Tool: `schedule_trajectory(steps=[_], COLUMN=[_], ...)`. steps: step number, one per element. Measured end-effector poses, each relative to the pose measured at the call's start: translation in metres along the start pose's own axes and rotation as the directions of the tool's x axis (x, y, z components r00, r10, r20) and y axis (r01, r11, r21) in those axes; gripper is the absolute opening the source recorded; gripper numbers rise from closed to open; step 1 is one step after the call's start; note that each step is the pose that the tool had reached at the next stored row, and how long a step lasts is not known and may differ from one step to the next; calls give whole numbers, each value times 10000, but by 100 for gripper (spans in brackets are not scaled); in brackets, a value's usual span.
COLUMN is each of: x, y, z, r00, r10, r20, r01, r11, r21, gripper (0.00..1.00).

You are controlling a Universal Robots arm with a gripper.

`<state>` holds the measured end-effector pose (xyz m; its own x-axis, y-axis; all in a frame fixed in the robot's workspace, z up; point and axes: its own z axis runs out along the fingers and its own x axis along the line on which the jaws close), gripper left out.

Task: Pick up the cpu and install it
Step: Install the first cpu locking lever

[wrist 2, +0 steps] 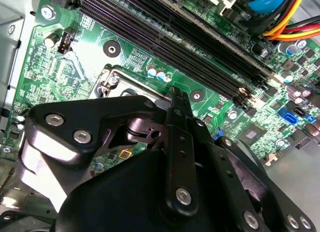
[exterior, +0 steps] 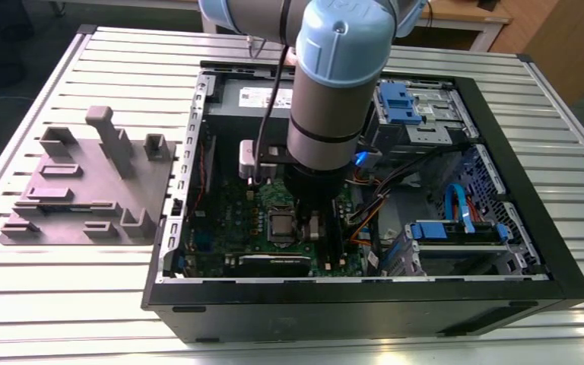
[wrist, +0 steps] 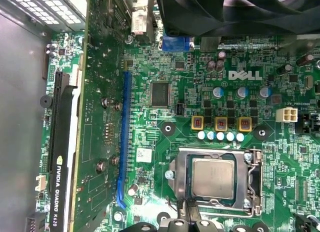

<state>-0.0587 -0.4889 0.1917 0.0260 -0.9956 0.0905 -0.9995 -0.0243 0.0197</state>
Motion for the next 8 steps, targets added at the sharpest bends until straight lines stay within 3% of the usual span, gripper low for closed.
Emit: schedule_trajectory(steps=[8], x=[-1], y=[-4], z=[13], r00=[10000], r10=[0], r20=[0], r01=[0], r11=[10000], r21=[-1], gripper=[10])
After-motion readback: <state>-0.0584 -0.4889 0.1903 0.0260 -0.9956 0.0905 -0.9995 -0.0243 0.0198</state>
